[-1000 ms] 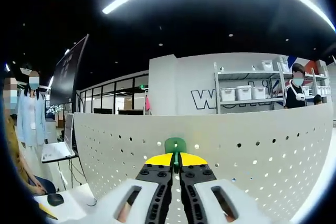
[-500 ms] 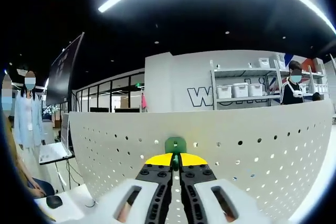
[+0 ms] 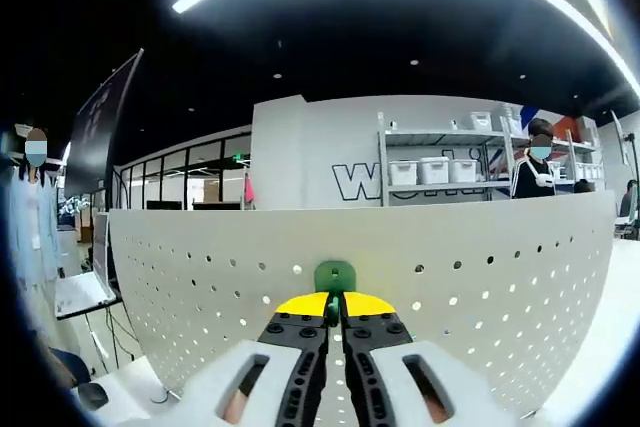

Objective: Insert the hook assembly into the mounting plate slot until the hook locks in place.

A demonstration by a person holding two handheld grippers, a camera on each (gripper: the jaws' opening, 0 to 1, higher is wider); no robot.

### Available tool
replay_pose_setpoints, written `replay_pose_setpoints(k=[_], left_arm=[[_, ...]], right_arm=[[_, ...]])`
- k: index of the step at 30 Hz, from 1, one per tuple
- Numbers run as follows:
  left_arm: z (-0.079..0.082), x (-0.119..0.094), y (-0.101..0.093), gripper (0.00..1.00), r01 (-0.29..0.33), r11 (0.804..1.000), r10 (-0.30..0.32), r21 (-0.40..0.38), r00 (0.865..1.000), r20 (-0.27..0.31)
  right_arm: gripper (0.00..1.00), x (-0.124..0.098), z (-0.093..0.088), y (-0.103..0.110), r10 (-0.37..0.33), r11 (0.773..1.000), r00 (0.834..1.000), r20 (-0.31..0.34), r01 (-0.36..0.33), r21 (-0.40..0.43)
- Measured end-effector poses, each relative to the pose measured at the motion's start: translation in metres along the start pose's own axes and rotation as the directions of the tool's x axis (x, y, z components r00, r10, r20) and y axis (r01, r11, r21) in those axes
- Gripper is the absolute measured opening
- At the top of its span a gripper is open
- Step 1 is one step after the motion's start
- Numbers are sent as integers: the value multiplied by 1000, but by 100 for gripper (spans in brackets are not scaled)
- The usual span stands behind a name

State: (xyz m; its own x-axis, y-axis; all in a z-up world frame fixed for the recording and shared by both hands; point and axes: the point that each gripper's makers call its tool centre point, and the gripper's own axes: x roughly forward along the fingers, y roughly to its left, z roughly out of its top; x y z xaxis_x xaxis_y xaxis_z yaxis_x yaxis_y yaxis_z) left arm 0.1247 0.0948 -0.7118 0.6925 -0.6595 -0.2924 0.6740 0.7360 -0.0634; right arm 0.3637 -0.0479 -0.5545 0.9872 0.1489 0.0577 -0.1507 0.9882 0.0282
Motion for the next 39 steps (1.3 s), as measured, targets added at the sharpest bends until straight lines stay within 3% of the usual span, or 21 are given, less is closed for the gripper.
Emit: replay_pose_setpoints(k=[13,20,23,27,29,34,39], left_arm=[[1,-2,1,77,-6,1000,6,-2,1000,0],[-1,-3,2,77,-9,1000,9,-1,1000,-2],[-1,-3,1,77,-9,1000,9,-1,1000,-2],[1,-2,4,77,-15,1000,15,-2,1000,2],[3,-2,4,77,-17,1000,17,-3,1000,6],[2,-1,5,77,-18,1000,18,1,1000,4],[2,-1,5,78,-18,1000,18,0,1000,0]], right_arm=[[4,3,-2,1,-30,998,1000,-8,31,57],[5,1,-2,2,-11,998,1000,-3,12,61],[9,-1,-2,5,19,998,1000,-4,-19,63],[22,-4,0,12,72,995,997,23,-74,71],[27,-5,-5,17,105,993,994,0,-105,44],[36,-10,-2,12,123,992,992,19,-124,28],[44,-12,1,15,194,981,980,38,-194,12]])
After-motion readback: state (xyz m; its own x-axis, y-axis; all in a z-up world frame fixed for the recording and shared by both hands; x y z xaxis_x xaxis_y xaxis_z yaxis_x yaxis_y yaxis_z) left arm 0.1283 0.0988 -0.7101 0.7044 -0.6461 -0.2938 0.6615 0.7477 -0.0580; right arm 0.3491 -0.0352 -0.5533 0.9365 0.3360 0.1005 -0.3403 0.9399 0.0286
